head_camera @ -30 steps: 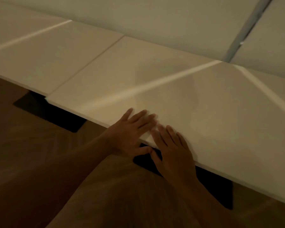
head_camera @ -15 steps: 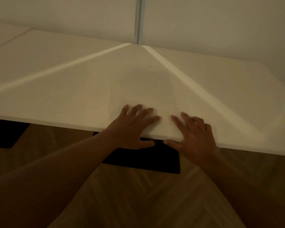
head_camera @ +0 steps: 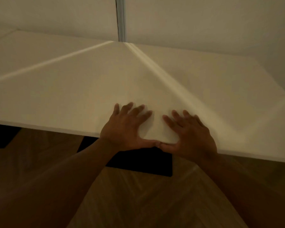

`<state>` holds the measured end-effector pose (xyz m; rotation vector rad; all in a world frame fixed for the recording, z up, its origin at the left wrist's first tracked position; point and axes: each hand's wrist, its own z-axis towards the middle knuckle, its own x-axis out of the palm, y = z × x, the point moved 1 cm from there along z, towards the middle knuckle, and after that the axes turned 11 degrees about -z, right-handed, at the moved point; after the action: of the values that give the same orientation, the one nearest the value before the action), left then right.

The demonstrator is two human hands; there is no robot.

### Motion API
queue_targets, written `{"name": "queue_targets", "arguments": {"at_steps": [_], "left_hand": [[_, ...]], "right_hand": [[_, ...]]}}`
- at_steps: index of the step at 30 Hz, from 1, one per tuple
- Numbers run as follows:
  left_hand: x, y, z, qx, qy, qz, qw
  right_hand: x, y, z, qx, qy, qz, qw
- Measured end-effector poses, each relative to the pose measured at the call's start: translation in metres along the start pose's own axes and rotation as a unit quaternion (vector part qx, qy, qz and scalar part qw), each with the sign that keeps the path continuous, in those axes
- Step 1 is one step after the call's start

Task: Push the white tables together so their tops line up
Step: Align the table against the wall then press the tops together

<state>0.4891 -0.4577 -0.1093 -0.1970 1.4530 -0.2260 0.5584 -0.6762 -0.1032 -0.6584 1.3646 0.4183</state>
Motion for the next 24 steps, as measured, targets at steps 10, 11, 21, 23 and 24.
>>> {"name": "queue_targets", "arguments": {"at_steps": [10, 11, 21, 23, 24], "left_hand": [[0.0022, -0.0004, 0.0012, 0.012, 0.004, 0.024, 1.000], [0.0025, -0.0004, 0.0011, 0.009, 0.004, 0.022, 1.000], [0.0017, 0.0023, 0.0056, -0.001, 0.018, 0.017, 1.000], [0.0003, 0.0010, 0.0076, -0.004, 0.019, 0.014, 1.000], [0.0000, -0.0007, 0.0094, -0.007, 0.020, 0.011, 1.000]], "right_hand": [[0.0084, -0.0008, 0.0008, -0.015, -0.004, -0.017, 1.000], [0.0081, -0.0003, 0.0006, -0.017, -0.006, -0.021, 1.000], [0.0041, -0.0009, 0.0030, -0.028, -0.009, -0.035, 0.999], [0.0049, -0.0037, 0.0055, -0.025, -0.012, -0.041, 0.999], [0.0035, -0.0058, 0.0068, -0.023, -0.010, -0.047, 0.999]]}}
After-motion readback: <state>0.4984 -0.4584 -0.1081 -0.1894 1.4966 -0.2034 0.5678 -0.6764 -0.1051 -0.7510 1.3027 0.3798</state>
